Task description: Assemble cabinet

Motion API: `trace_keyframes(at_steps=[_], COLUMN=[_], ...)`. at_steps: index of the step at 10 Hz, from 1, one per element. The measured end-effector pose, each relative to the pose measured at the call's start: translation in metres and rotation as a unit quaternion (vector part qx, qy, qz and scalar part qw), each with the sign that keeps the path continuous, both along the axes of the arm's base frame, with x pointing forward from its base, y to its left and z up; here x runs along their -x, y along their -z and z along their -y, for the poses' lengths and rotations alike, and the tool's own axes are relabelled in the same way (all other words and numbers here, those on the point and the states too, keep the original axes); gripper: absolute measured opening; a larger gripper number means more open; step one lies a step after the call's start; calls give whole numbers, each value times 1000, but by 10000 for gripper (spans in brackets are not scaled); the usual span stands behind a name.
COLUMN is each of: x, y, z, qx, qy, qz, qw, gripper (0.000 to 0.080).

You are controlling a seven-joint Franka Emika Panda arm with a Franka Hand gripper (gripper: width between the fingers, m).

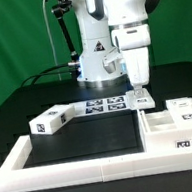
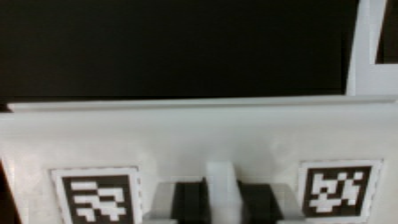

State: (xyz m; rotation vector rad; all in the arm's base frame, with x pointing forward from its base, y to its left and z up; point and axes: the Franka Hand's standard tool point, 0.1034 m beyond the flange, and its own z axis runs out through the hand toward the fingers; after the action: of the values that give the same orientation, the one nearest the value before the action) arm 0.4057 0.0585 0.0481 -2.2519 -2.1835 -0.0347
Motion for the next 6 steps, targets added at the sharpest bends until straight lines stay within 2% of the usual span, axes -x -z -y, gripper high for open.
trace_keyframes(at_steps=[1, 2, 4, 6], x=[-4, -4, -30, -27], y=[-2, -2, -9, -7], z=[-6, -5, -3, -3], qx=[-13, -10, -6, -6], qy=[4, 5, 8, 8], qz=[33, 26, 28, 26], qw=[999, 1000, 1000, 1000], gripper=[68, 68, 68, 68])
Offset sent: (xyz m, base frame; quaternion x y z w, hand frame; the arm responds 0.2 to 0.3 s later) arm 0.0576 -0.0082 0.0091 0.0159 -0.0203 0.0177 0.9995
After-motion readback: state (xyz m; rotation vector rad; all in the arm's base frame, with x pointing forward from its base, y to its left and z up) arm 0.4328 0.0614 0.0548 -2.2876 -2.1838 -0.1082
